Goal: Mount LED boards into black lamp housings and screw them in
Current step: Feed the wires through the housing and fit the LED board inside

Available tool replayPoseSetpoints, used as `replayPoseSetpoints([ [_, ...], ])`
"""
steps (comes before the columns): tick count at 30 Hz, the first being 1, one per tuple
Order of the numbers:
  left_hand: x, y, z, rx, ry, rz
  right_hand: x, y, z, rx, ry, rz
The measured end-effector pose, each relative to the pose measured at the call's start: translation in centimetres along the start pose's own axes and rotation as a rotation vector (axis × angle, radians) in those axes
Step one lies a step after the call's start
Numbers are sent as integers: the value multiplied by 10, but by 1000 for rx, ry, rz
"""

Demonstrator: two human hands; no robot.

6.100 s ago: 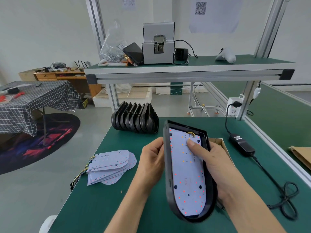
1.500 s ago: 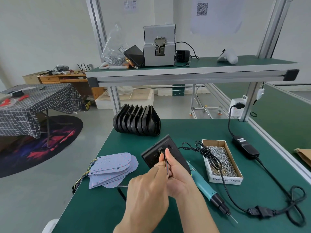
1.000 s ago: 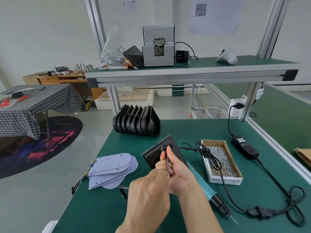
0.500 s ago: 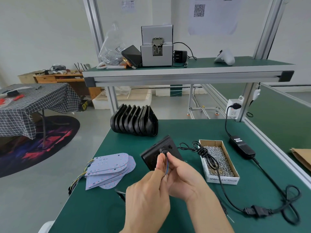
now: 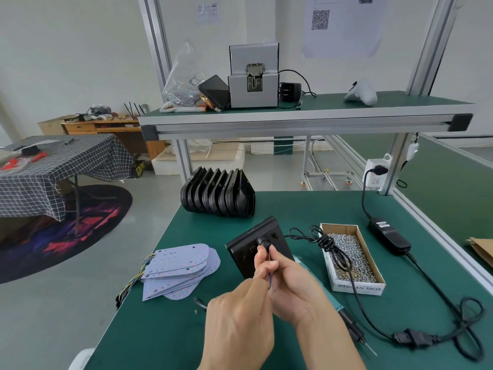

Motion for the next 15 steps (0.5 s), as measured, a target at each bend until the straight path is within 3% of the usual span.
replayPoseSetpoints([
  [7,-1,-1,3,-1,96,71,-4,4,3,-3,77,31],
  [11,1,-2,23,60,412,119,-4,6,5,100,191,22],
  [15,-18,-4,41,141,617,107,1,2,6,466,470,-3],
])
Point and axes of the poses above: each hand's wrist, its own x-axis away from the middle knuckle, its own y-axis out of the back of the hand, z = x × y, the point moved 6 cm from there along -x, towards the middle knuckle, and after that the axes turned 4 degrees about -y, right-handed, at the moved point
